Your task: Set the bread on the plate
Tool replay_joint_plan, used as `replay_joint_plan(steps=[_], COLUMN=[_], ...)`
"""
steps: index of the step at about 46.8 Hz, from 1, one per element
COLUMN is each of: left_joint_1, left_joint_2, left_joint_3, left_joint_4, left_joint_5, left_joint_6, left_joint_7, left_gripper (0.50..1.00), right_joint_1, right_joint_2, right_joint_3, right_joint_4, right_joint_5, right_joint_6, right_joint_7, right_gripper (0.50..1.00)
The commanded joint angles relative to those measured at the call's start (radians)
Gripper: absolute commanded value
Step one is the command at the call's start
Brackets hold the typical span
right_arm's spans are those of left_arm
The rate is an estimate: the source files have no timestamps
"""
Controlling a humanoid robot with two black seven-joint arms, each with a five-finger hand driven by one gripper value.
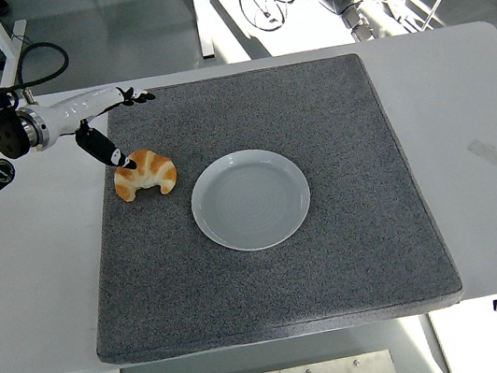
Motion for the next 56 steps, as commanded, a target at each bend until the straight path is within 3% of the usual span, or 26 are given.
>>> replay_joint_plan(steps=[1,17,24,41,56], left_joint_1=[0.011,-0.002,0.014,0.029,0.064], left_joint_2=[-0.001,-0.006,-0.015,-0.032,-0.066], left_joint_3=[0.003,0.097,0.105,0.102,0.106], left_joint_4=[-0.002,-0.002,0.001,0.008,0.037], left_joint_5=[0.008,0.097,0.082,0.073,0.074], left_joint_6=[-0.001,0.003,0.048,0.072,0.131], left_joint_7=[0.000,0.014,0.015,0.015,0.014], left_gripper=[0.981,0.968,0.969,0.968,0.968], right_joint_1=[0.001,0.001,0.001,0.001,0.001], right_joint_2=[0.000,0.000,0.000,0.000,0.000], right_joint_3=[0.000,0.000,0.000,0.000,0.000], right_joint_4=[0.000,0.002,0.000,0.002,0.000], right_joint_5=[0.000,0.000,0.000,0.000,-0.001], right_joint_6=[0.000,0.000,0.000,0.000,0.000], right_joint_7=[0.000,0.000,0.000,0.000,0.000], right_gripper=[1.000,1.000,1.000,1.000,1.000])
